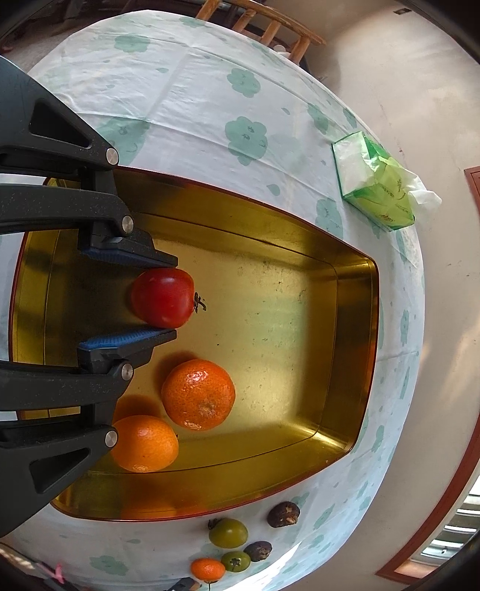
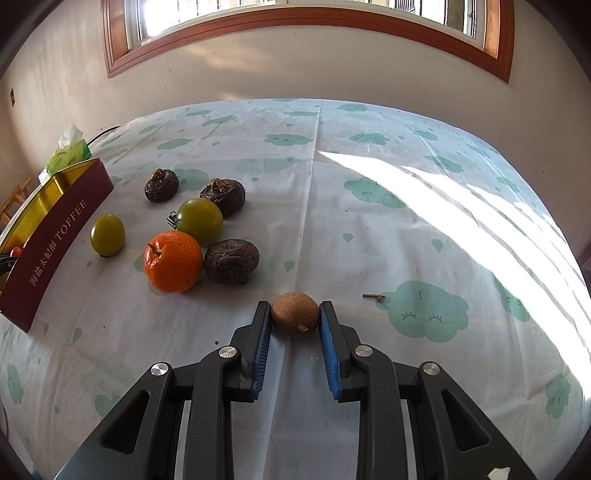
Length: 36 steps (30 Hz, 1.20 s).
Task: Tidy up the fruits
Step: 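Grasp the red tomato with left tool, drop it in the tin while right holds kiwi, then carry the kiwi into the tin with the right tool and release it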
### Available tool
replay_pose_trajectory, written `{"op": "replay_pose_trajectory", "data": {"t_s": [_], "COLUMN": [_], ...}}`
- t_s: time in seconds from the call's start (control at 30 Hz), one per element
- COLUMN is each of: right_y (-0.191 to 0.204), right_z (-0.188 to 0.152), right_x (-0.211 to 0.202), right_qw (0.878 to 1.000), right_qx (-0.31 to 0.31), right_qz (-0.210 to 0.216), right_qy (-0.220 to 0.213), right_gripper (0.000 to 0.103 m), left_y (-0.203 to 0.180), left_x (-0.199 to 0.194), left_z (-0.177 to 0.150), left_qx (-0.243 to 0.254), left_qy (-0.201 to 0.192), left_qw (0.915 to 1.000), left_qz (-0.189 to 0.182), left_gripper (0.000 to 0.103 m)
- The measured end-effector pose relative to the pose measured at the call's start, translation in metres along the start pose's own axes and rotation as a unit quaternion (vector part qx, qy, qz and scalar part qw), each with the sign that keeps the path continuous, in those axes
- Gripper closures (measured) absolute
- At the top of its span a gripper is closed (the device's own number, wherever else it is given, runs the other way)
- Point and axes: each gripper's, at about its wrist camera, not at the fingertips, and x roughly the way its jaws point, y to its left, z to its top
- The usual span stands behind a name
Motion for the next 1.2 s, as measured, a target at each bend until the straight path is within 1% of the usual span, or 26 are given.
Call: {"op": "replay_pose_trajectory", "data": {"t_s": [0.23,0.47,0.53,0.6,0.73,0.83,0.97,1.07,1.2], "right_y": [0.000,-0.001,-0.001,-0.001,0.006,0.025,0.075,0.125,0.186], "right_z": [0.000,0.000,0.000,-0.001,0.005,0.017,0.030,0.033,0.034], "right_x": [0.000,0.000,-0.001,-0.004,-0.021,-0.036,-0.050,-0.055,-0.061], "right_qw": [1.000,1.000,1.000,1.000,1.000,0.999,0.993,0.983,0.966], "right_qx": [0.000,0.002,0.002,0.005,0.004,-0.006,-0.052,-0.098,-0.144], "right_qz": [0.000,0.001,-0.001,0.002,0.011,0.043,0.099,0.147,0.209], "right_qy": [0.000,-0.002,-0.002,-0.001,-0.015,-0.029,-0.042,-0.044,-0.036], "right_gripper": [0.079,0.079,0.079,0.079,0.079,0.079,0.079,0.079,0.079], "left_y": [0.000,0.001,0.000,0.000,0.003,0.008,0.022,0.035,0.052], "left_x": [0.002,-0.008,-0.014,-0.020,-0.035,-0.049,-0.063,-0.069,-0.075], "left_z": [-0.001,-0.001,-0.001,-0.002,-0.005,-0.007,-0.012,-0.018,-0.027], "left_qx": [0.002,0.003,0.003,0.004,-0.005,-0.017,-0.047,-0.071,-0.092], "left_qy": [0.005,-0.008,-0.016,-0.026,-0.047,-0.067,-0.081,-0.082,-0.082], "left_qw": [1.0000,0.9999,0.9999,0.9997,0.9989,0.9976,0.9956,0.9941,0.9924], "left_qz": [0.002,0.005,0.004,0.004,-0.008,-0.009,-0.008,-0.009,-0.001], "left_gripper": [0.070,0.068,0.060,0.055,0.053,0.051,0.048,0.047,0.047]}}
